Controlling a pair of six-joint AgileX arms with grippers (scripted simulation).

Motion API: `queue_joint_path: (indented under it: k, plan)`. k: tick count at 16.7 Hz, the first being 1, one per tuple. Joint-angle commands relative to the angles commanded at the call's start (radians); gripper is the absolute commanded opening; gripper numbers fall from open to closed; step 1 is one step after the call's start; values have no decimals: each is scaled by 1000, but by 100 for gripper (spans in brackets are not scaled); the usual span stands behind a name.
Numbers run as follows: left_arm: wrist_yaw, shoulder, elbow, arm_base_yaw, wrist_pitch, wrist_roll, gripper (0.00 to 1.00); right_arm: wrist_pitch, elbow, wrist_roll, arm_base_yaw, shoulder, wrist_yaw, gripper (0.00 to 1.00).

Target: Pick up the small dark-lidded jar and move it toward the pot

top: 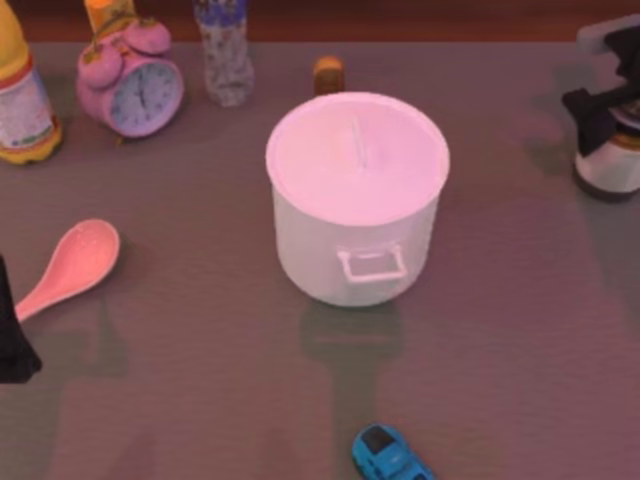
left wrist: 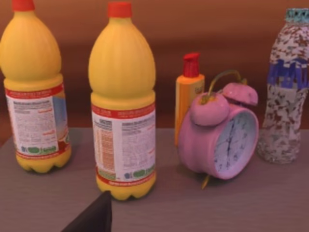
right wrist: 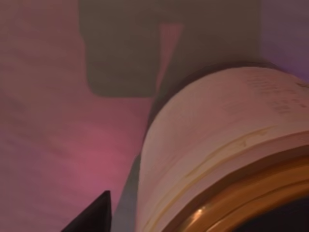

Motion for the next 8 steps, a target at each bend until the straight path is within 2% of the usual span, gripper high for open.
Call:
queue_joint_path:
  k: [4, 8]
  plan:
    - [0, 0, 0, 0, 0, 0, 100, 3, -3, 0, 0, -1, 0, 100]
    - [0, 0, 0, 0, 0, 0, 100, 3, -3, 0, 0, -1, 0, 70]
